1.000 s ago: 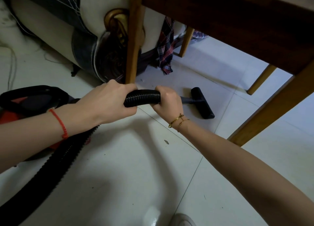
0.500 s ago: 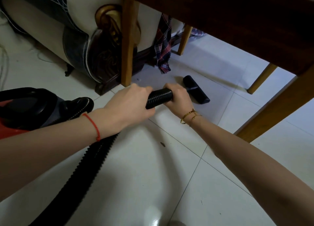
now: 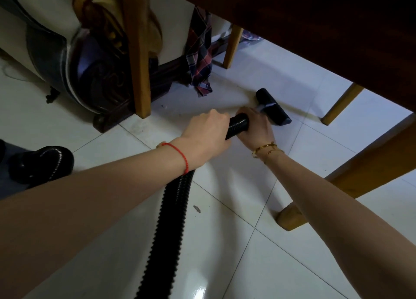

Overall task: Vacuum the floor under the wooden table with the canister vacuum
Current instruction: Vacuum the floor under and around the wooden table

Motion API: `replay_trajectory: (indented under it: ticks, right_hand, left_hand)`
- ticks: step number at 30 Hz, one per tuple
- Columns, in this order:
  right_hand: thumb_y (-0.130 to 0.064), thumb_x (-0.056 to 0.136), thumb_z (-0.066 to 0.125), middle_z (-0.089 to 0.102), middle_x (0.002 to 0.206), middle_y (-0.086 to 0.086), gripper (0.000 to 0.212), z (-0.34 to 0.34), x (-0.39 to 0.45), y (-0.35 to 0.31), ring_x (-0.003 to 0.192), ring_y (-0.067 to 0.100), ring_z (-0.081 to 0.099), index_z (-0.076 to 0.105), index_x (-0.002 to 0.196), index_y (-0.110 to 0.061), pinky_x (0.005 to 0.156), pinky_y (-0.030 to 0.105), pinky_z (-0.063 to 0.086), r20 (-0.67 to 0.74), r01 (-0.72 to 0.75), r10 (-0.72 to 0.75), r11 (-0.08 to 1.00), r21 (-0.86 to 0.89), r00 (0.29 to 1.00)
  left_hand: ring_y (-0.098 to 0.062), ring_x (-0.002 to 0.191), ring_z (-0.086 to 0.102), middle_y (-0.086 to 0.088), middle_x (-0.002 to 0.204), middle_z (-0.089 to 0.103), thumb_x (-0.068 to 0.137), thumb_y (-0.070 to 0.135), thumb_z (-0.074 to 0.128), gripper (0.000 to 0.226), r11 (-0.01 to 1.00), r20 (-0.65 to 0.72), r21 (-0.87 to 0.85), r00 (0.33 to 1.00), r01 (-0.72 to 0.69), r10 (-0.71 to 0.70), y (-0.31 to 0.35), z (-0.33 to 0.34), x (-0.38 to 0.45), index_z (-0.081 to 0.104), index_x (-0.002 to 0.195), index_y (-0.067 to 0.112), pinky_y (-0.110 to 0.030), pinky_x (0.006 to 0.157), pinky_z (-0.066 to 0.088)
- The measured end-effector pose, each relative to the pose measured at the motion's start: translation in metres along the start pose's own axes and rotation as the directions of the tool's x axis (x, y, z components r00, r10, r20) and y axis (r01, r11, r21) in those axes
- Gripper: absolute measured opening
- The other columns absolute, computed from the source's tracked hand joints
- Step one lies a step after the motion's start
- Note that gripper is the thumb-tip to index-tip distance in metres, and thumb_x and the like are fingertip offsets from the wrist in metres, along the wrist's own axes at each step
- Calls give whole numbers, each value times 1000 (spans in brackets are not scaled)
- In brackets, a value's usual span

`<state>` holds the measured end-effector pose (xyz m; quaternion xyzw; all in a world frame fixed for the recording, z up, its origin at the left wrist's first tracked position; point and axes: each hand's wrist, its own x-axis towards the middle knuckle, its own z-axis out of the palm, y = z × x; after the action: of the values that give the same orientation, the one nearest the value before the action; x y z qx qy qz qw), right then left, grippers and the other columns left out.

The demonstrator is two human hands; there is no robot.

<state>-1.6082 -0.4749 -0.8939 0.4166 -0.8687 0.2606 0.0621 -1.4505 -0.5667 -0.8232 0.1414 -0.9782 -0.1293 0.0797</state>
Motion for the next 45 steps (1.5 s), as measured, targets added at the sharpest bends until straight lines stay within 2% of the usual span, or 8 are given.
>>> replay_trajectory:
  ticks: [3,10,17,25,30,36,40,45]
  right_hand:
    - [-10,77,59,62,81,8,4,4,19,23,73,27,60,58,81,-9,60,28,41,-40,-27,25,998,-51,999]
    - [-7,81,54,65,91,11,8,9,46,65,79,30,62,59,87,-8,64,31,45,-73,-114,102,978,-177,992]
    - [-9,83,55,63,97,13,13,13,52,87,82,34,61,60,95,-8,72,41,53,-70,-178,169,970,-163,983]
    - [-10,82,56,62,99,15,16,21,55,74,85,36,61,59,98,-7,73,43,52,-48,-175,169,972,-154,984]
    - [-11,85,55,62,97,13,14,33,51,44,86,34,59,59,98,-8,65,32,41,-37,-120,117,985,-124,992]
    - [-21,82,57,61,94,7,12,41,38,-10,80,29,57,57,91,-12,63,28,32,43,-28,32,995,-92,999]
    - [-23,77,62,61,95,6,18,42,26,-43,81,27,58,59,92,-14,64,28,40,83,94,-86,991,-98,993]
    - [-27,79,64,61,100,6,29,42,7,-79,86,26,60,58,104,-13,67,33,49,78,205,-196,969,-139,978]
  left_hand:
    - [-32,82,63,-9,88,57,86,22,59,23,1000,5,-4,1000,12,-12,6,10,29,56,106,10,-32,59,41]
    - [-33,98,61,-14,111,58,87,21,59,33,1000,-17,-24,1000,1,-2,17,38,78,54,117,7,-34,67,40]
    - [-29,96,61,-11,113,58,89,22,59,36,1000,-13,-2,1000,15,-15,25,56,101,53,122,8,-32,68,41]
    - [-30,96,61,-13,113,57,88,23,59,37,1000,-18,-17,1000,15,-15,10,54,95,52,121,7,-33,67,42]
    - [-33,90,63,-12,103,61,87,22,60,31,999,-32,-25,999,28,-28,-8,39,69,54,114,8,-34,62,43]
    - [-30,80,61,-8,88,54,86,23,59,27,995,-12,-14,995,103,-103,-36,19,24,54,109,9,-34,59,43]
    - [-24,70,52,-8,89,57,86,26,60,28,992,-2,-11,992,125,-125,-53,4,-9,54,108,9,-32,59,42]
    - [-26,73,58,-8,85,55,86,29,61,28,990,-16,-17,990,141,-141,-66,-13,-51,53,107,11,-32,58,42]
